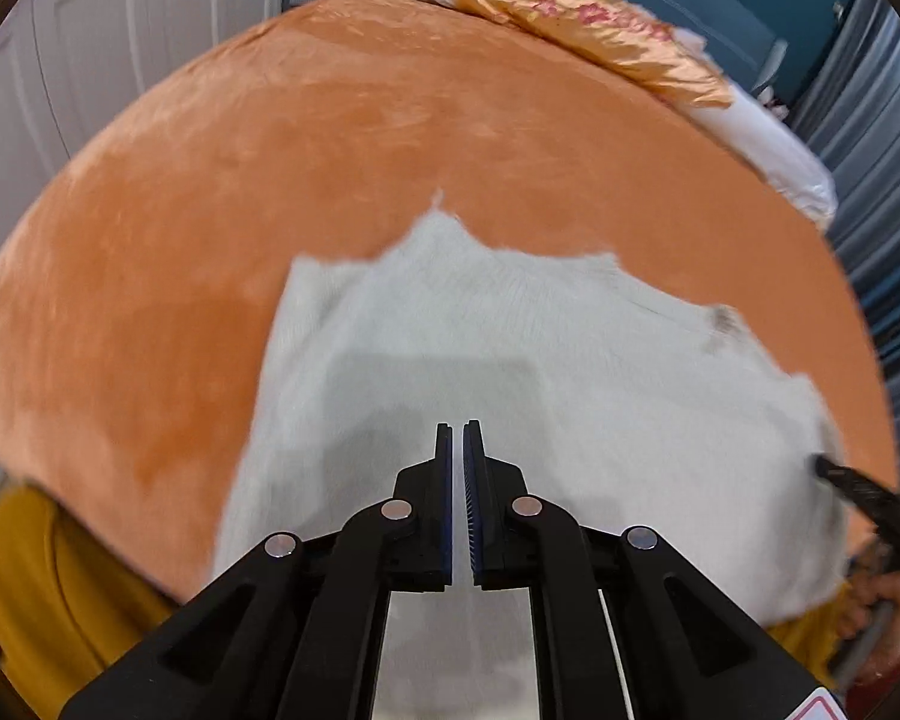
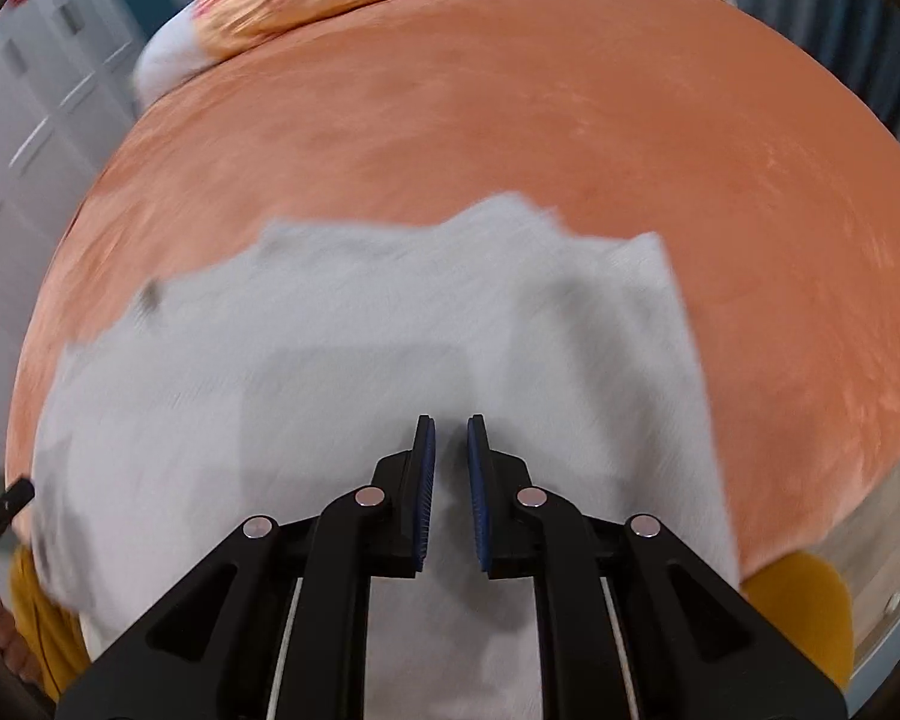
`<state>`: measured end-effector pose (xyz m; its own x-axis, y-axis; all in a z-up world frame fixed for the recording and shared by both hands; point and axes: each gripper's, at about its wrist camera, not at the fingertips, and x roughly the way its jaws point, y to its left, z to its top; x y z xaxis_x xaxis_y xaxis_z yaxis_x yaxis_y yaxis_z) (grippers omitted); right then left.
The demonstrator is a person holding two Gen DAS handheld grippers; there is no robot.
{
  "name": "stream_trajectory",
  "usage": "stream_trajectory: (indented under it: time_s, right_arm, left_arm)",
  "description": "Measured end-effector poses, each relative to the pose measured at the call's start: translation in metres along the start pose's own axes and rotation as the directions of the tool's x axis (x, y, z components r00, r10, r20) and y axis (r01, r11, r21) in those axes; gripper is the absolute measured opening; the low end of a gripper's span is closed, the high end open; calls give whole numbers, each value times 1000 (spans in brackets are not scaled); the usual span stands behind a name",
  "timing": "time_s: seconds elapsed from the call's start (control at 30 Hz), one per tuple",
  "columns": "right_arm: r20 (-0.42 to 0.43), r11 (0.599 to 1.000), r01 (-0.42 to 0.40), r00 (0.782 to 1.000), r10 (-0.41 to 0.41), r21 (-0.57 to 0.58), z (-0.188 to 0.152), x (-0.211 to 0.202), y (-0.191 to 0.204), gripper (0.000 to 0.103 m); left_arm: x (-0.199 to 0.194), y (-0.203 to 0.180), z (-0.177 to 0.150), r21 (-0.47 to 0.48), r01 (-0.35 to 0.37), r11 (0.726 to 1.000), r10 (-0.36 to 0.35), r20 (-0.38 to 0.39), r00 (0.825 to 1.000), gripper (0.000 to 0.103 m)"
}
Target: Fold small clothes
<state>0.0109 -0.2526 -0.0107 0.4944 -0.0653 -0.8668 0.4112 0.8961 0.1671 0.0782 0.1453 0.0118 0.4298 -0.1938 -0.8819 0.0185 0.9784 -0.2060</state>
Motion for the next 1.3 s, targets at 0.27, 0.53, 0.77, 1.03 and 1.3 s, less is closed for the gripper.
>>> stream_trajectory:
  time_s: [0.27, 0.53, 0.77, 1.03, 1.3]
  right_arm:
    - [-17, 995, 90, 996, -89, 42, 11, 5, -28, 10]
    - [-40, 974, -164, 986, 160, -158, -24, -22, 77, 11]
    - [-96, 967, -176, 982, 160, -184, -28, -13, 113, 11]
    - [-216, 906, -250, 959, 184, -341, -64, 8, 184, 11]
    - [-221, 907, -240, 960, 170, -345, -66, 26, 190, 9]
  left_arm:
    - [39, 13, 11, -15, -65, 998, 64, -51, 997, 7]
    - [21, 18, 0, -64, -27, 998, 23, -63, 998, 7]
    - [-12, 45, -17, -130, 8, 991, -14, -50, 999, 12]
    - [-37, 98, -32, -306, 2, 952, -14, -35, 999, 52]
    - [-4, 90, -42, -314, 34, 949, -77, -126, 989, 63]
